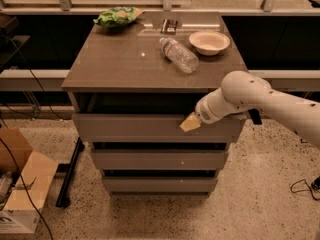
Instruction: Open top drawer
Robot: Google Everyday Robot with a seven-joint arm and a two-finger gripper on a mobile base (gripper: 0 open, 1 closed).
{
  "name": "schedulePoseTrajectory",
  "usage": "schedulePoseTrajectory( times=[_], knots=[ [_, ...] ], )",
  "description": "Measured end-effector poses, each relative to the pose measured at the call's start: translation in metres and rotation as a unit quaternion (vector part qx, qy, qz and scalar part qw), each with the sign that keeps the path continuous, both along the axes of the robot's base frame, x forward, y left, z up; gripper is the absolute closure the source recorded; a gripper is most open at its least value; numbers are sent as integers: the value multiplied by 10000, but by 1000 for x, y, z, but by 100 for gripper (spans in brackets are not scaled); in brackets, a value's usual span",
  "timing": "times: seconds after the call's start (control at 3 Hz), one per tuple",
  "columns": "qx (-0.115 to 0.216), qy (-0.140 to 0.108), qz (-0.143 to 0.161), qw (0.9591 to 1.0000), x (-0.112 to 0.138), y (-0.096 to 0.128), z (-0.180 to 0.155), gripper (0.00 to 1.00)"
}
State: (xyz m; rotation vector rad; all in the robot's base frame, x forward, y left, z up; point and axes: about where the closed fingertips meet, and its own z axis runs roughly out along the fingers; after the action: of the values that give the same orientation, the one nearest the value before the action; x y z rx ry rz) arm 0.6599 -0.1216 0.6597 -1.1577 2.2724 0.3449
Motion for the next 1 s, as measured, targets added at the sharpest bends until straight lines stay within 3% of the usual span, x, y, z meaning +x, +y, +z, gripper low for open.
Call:
schedulePoseTrajectory(
  times=[0.33, 0.67, 1.0],
  knots=[
    [2, 15, 12, 10000, 0, 1, -2, 5],
    [-459, 189, 329, 9982, -16, 3, -2, 0],
    [-1152, 712, 703, 9883, -43, -9, -16, 14]
  ],
)
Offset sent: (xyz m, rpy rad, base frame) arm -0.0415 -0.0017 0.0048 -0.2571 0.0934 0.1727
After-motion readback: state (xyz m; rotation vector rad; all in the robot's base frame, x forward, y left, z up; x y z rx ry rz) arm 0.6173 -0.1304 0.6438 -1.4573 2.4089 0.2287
